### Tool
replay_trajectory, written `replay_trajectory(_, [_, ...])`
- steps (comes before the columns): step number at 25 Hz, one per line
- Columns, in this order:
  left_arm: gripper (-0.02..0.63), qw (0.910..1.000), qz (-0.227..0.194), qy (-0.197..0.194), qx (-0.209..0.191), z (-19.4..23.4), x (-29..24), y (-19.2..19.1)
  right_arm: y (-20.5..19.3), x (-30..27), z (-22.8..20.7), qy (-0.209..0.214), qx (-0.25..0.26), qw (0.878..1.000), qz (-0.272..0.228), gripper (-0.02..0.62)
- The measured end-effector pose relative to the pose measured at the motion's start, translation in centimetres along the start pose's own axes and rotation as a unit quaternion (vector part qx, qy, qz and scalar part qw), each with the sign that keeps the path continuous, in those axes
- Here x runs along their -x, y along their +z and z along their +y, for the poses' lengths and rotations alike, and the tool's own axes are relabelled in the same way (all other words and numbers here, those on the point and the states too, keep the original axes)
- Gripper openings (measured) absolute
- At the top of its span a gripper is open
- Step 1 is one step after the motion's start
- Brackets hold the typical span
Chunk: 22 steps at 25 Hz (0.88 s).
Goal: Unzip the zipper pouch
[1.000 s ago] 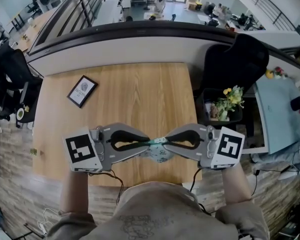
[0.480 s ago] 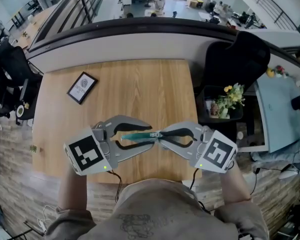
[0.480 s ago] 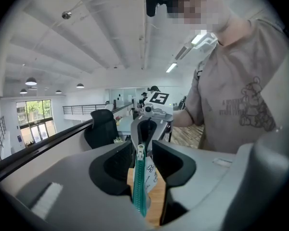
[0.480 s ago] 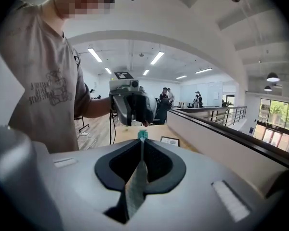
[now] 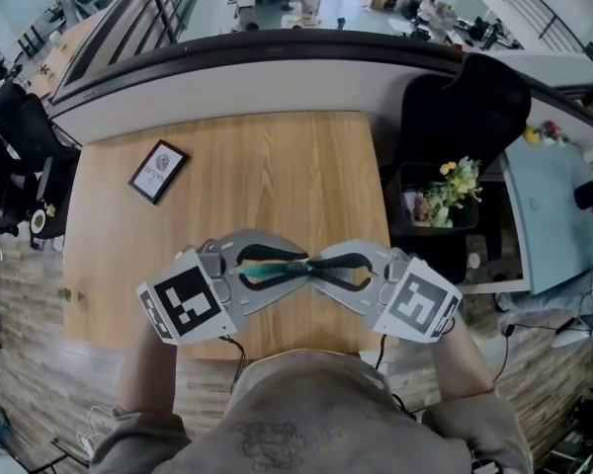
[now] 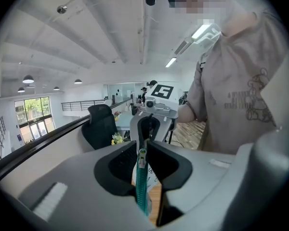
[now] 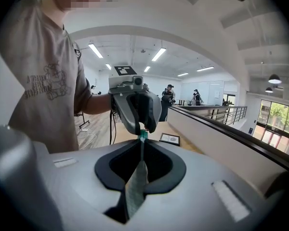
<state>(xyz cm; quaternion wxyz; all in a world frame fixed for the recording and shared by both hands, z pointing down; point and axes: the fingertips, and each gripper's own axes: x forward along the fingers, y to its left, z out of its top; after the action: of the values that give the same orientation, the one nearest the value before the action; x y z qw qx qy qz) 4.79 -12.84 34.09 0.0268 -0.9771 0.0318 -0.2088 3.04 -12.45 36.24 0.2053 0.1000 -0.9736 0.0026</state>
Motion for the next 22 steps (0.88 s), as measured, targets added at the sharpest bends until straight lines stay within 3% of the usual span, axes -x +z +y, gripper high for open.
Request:
replay_trajectory(10, [0.046, 0.9997, -0.013, 0.017, 0.015, 0.2, 0.0, -0.6, -0.6, -0.2, -0.2, 0.0, -0.015, 1.0, 0.001, 0.031])
replay_trajectory(13, [0.044, 0.9976, -0.041, 0.035, 0.043, 0.8, 0.4, -0.2, -0.3, -0.4, -0.6, -0.003, -0.021, 1.0, -0.01, 0.029])
replay_trajectory(18, [0.041, 0.9866, -0.087, 0.086, 0.108, 2.4, 1.7, 0.6, 0.0, 0.0, -1.8, -0.03, -0.048, 0.998, -0.025, 0.028])
replay_trajectory(22, [0.038, 0.9821, -0.106, 0.098, 0.121, 3.0, 2.7, 0.5, 0.6, 0.2, -2.3, -0.04, -0.061, 0.997, -0.041, 0.026])
